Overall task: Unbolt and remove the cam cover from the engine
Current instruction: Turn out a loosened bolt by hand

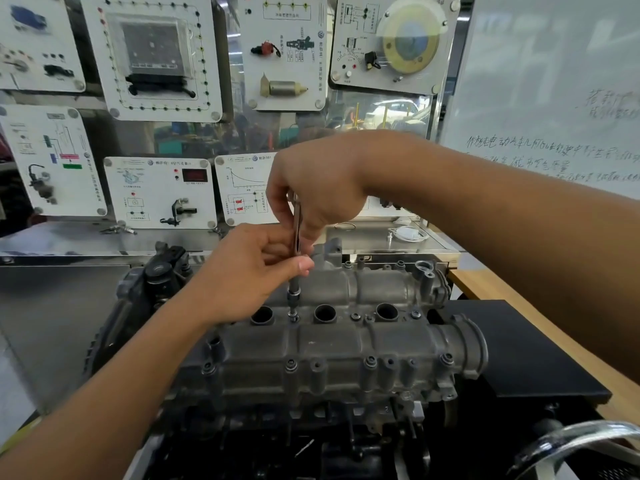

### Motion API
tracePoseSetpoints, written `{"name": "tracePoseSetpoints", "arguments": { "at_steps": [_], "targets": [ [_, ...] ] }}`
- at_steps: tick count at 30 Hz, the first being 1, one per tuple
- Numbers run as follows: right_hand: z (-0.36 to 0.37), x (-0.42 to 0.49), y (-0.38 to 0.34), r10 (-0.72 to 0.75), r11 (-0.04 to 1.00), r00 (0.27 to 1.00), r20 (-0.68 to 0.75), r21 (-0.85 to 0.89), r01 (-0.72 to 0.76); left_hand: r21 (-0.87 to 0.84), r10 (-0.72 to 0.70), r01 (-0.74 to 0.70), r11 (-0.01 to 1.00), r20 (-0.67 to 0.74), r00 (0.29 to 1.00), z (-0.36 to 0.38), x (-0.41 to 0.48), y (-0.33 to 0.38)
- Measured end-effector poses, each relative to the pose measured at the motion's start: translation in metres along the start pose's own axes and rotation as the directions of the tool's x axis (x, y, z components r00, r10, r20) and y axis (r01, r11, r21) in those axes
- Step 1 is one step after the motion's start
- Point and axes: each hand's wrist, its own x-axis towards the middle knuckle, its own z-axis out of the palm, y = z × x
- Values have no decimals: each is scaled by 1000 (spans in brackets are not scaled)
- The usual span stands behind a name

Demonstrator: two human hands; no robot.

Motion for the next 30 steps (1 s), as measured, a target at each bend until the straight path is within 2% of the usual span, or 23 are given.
{"name": "tracePoseSetpoints", "arguments": {
  "at_steps": [4,7,10,12,15,17,19,26,28,30],
  "targets": [
    [4,4,-5,68,998,998,13,-17,-68,168,37,2,986,-226,973,6,2,1],
    [4,2,-4,108,992,994,25,-70,-106,258,71,3,966,-276,959,12,5,-2],
    [4,0,-2,100,987,995,19,-127,-97,240,47,16,971,-258,965,16,7,-3],
    [5,0,-2,96,988,994,44,-122,-90,143,11,18,990,-198,980,14,5,-4],
    [5,-1,3,66,994,998,11,-87,-65,5,-9,9,1000,3,1000,5,1,-8],
    [4,-1,7,38,997,999,-21,-66,-40,-24,2,0,1000,101,995,1,-2,-11],
    [4,-3,7,24,1000,999,-45,-3,-24,-26,6,-4,1000,87,996,1,-3,-13],
    [10,3,6,110,993,989,-94,62,-104,72,-36,52,996,-205,978,10,0,-17],
    [9,4,6,110,993,993,-46,49,-108,67,-45,59,996,-193,980,11,-2,-17],
    [5,2,6,77,997,997,-17,30,-77,36,-31,34,999,-86,996,9,-3,-16]
  ]
}}
